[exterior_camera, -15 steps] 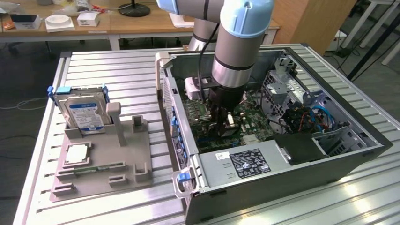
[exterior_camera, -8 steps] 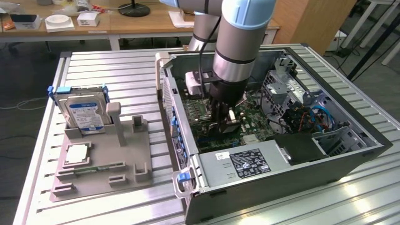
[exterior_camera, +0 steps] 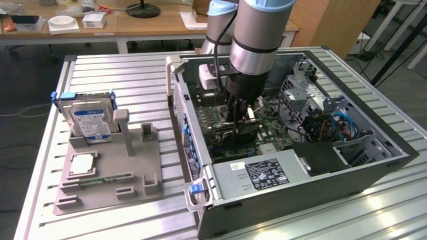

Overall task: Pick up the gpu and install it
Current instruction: 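Insert the gpu into the slot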

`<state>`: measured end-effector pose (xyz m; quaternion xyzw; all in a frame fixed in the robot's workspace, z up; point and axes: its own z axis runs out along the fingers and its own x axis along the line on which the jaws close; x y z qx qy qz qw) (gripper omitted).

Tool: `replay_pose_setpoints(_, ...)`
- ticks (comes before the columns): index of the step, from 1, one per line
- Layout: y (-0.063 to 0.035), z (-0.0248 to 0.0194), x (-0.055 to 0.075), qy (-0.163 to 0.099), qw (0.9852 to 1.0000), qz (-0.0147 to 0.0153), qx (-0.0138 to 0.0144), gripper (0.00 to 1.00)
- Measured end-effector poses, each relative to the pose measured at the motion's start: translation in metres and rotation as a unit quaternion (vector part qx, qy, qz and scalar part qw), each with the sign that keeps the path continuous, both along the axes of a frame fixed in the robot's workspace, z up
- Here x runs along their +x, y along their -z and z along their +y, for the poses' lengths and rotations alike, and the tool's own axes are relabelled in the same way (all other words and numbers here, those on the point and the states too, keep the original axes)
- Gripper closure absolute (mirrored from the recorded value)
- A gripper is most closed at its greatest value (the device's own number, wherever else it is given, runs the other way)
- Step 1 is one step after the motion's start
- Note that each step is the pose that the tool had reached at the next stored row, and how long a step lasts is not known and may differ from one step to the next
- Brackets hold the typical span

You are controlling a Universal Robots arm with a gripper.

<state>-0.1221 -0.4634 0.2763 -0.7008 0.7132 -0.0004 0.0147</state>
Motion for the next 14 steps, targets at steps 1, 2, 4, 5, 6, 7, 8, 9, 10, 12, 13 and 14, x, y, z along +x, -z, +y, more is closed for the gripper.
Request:
replay_pose_setpoints(1,0.0,0.0,0.0,0.0,1.0,0.0,0.0,0.49)
replay_pose_setpoints(2,0.0,0.0,0.0,0.0,1.0,0.0,0.0001,0.49)
replay_pose_setpoints(4,0.0,0.0,0.0,0.0,1.0,0.0,0.0,0.49)
replay_pose_setpoints(5,0.0,0.0,0.0,0.0,1.0,0.0,0.0,0.49)
replay_pose_setpoints(6,-0.0001,0.0,0.0,0.0,1.0,0.0001,0.0,0.49)
replay_pose_setpoints(7,-0.0001,0.0,0.0,0.0,1.0,0.0001,0.0,0.5)
replay_pose_setpoints(8,0.0,0.0,0.0,0.0,1.0,0.0,0.0,0.56)
replay_pose_setpoints(9,0.0,0.0,0.0,0.0,1.0,0.0,0.0,0.56)
replay_pose_setpoints(10,-0.0001,0.0,0.0,0.0,1.0,0.0001,0.0,0.63)
replay_pose_setpoints(12,-0.0001,0.0,0.0,0.0,1.0,0.0001,0.0,0.69)
replay_pose_setpoints(13,-0.0001,0.0,0.0,-0.001,1.0,0.0001,0.0,0.75)
replay_pose_setpoints(14,-0.0001,0.0,0.0,-0.001,1.0,0.0001,0.0,0.8)
